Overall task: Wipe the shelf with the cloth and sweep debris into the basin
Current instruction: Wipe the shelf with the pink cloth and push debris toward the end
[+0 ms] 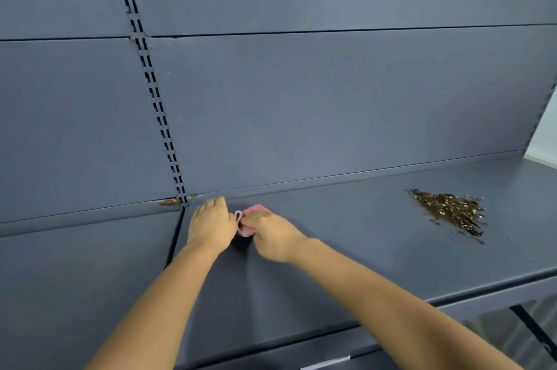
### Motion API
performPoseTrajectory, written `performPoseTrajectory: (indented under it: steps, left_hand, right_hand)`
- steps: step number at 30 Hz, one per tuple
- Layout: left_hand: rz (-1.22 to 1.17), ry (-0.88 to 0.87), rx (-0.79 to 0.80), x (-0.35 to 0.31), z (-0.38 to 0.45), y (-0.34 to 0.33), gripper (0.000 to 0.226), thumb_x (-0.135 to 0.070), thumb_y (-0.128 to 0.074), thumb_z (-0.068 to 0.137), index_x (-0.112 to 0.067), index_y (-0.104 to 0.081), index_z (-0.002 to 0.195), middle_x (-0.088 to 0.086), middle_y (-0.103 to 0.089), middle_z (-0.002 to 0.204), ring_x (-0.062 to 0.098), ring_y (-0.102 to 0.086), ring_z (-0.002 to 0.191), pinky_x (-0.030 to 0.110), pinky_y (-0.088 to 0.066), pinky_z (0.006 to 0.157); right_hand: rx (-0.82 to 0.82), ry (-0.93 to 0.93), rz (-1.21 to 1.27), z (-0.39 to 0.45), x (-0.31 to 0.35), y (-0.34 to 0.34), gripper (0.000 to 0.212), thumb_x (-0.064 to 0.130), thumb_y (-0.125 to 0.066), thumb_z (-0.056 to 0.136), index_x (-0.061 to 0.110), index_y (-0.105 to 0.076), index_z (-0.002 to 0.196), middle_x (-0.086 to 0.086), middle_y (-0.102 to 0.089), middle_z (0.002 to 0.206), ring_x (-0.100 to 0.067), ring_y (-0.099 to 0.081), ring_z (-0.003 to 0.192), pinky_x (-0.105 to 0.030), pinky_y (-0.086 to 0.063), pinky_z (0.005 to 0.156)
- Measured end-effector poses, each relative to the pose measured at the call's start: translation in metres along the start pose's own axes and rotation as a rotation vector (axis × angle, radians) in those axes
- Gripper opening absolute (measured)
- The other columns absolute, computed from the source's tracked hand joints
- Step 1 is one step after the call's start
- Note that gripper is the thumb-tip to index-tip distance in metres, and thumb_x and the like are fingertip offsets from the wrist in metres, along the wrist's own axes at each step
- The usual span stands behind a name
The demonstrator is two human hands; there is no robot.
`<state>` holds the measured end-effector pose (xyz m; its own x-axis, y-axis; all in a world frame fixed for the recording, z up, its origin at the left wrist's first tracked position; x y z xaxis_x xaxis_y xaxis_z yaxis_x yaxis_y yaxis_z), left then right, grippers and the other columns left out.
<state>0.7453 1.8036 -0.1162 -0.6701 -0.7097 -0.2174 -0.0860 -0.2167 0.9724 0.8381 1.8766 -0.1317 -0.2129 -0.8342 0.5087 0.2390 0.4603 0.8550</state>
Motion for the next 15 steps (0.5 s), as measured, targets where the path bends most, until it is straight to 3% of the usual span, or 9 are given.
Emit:
performPoseTrajectory:
  steps: [2, 4, 7, 8, 9, 11, 15]
  left_hand:
    - [0.006, 0.017, 0.011, 0.005, -0.001, -0.003, 0.037, -0.014, -0.036, 0.098, -0.001, -0.041, 0.132, 0.016, -0.046, 0.140, 0.029, -0.042, 0.130, 0.033, -0.031, 0.107]
    - [-0.006, 0.016, 0.014, 0.003, -0.002, -0.006, 0.040, -0.016, -0.036, 0.099, -0.002, -0.038, 0.137, 0.015, -0.043, 0.143, 0.029, -0.039, 0.133, 0.032, -0.029, 0.110]
    - [-0.031, -0.007, 0.003, -0.008, -0.002, -0.010, 0.039, -0.015, -0.033, 0.100, -0.001, -0.038, 0.136, 0.015, -0.043, 0.143, 0.028, -0.039, 0.133, 0.033, -0.029, 0.110]
    - [-0.034, -0.022, 0.003, -0.015, -0.002, -0.012, 0.040, -0.014, -0.032, 0.099, -0.001, -0.037, 0.137, 0.014, -0.042, 0.144, 0.027, -0.038, 0.134, 0.032, -0.028, 0.112]
    - [-0.032, -0.041, 0.005, -0.022, -0.003, -0.014, 0.041, -0.012, -0.031, 0.099, -0.001, -0.036, 0.138, 0.014, -0.041, 0.145, 0.027, -0.038, 0.135, 0.032, -0.026, 0.113]
    - [-0.024, -0.090, 0.006, -0.040, -0.005, -0.021, 0.041, -0.011, -0.030, 0.098, -0.003, -0.036, 0.138, 0.012, -0.042, 0.144, 0.025, -0.038, 0.134, 0.030, -0.025, 0.114]
    - [-0.049, -0.179, 0.006, -0.083, -0.007, -0.032, 0.040, -0.010, -0.028, 0.098, -0.003, -0.037, 0.137, 0.009, -0.044, 0.142, 0.024, -0.039, 0.133, 0.029, -0.024, 0.114]
  right_hand:
    - [0.056, 0.029, -0.082, 0.004, 0.007, -0.015, 0.035, -0.009, -0.037, 0.080, 0.017, -0.061, 0.082, -0.013, -0.058, 0.102, -0.029, -0.049, 0.099, -0.039, -0.041, 0.090]
    - [0.060, 0.003, -0.082, 0.008, 0.004, -0.017, 0.031, -0.006, -0.038, 0.085, 0.000, -0.060, 0.106, -0.017, -0.056, 0.122, -0.027, -0.046, 0.118, -0.032, -0.034, 0.102]
    - [0.040, -0.051, -0.010, 0.011, -0.013, -0.008, 0.031, -0.008, -0.037, 0.082, 0.013, -0.060, 0.088, -0.016, -0.055, 0.104, -0.025, -0.047, 0.100, -0.034, -0.041, 0.093]
    - [0.012, -0.093, -0.006, 0.010, -0.023, -0.001, 0.032, -0.006, -0.038, 0.084, 0.012, -0.062, 0.093, -0.018, -0.054, 0.110, -0.025, -0.048, 0.104, -0.036, -0.041, 0.099]
    - [-0.015, -0.146, -0.009, 0.006, -0.035, 0.007, 0.037, -0.004, -0.038, 0.086, 0.011, -0.061, 0.112, -0.018, -0.051, 0.127, -0.026, -0.047, 0.117, -0.036, -0.036, 0.106]
    - [-0.051, -0.247, -0.038, -0.006, -0.060, 0.026, 0.050, 0.001, -0.038, 0.090, 0.014, -0.044, 0.138, -0.009, -0.037, 0.148, -0.025, -0.035, 0.136, -0.033, -0.027, 0.112]
    - [-0.096, -0.412, -0.069, -0.041, -0.109, 0.063, 0.051, 0.004, -0.036, 0.092, 0.016, -0.037, 0.142, -0.007, -0.034, 0.150, -0.025, -0.032, 0.139, -0.033, -0.025, 0.113]
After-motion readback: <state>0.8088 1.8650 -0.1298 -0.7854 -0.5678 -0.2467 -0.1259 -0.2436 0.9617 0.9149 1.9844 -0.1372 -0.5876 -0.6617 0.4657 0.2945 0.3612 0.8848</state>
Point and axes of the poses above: each hand's wrist, its own z-axis towards the middle knuckle, its own y-axis out of the back of the hand, x = y × z, the point moved 2 cm from there along z, towards the middle knuckle
